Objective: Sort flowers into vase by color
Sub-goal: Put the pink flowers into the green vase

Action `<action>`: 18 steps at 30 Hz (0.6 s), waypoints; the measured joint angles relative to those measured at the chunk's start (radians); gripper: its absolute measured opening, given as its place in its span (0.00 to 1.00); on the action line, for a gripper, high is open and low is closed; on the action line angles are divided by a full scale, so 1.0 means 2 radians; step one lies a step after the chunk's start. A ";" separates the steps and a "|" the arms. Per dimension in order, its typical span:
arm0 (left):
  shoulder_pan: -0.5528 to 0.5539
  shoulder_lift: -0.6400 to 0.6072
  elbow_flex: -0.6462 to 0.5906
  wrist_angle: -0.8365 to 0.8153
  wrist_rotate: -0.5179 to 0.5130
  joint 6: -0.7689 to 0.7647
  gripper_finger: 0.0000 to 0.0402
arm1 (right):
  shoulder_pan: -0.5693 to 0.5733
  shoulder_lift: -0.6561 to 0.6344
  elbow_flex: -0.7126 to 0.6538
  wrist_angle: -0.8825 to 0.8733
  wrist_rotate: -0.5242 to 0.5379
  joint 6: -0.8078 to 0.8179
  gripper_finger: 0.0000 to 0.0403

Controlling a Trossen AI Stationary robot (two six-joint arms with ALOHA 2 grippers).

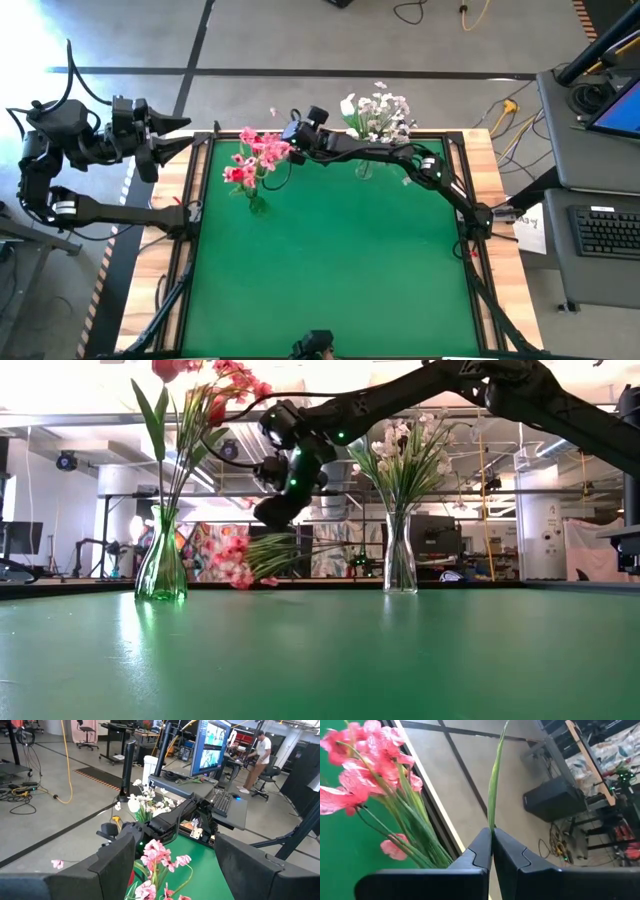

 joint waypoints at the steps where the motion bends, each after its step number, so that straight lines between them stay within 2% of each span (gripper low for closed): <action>1: 0.000 0.000 0.000 0.000 0.000 0.000 0.65 | 0.000 -0.001 0.000 -0.003 0.000 0.000 0.02; 10: 0.000 0.000 0.000 0.000 0.000 0.000 0.65 | 0.003 -0.002 0.000 -0.010 0.017 -0.057 0.02; 18: 0.000 0.000 0.000 0.000 0.000 0.000 0.65 | 0.009 -0.005 0.000 -0.012 0.069 -0.105 0.02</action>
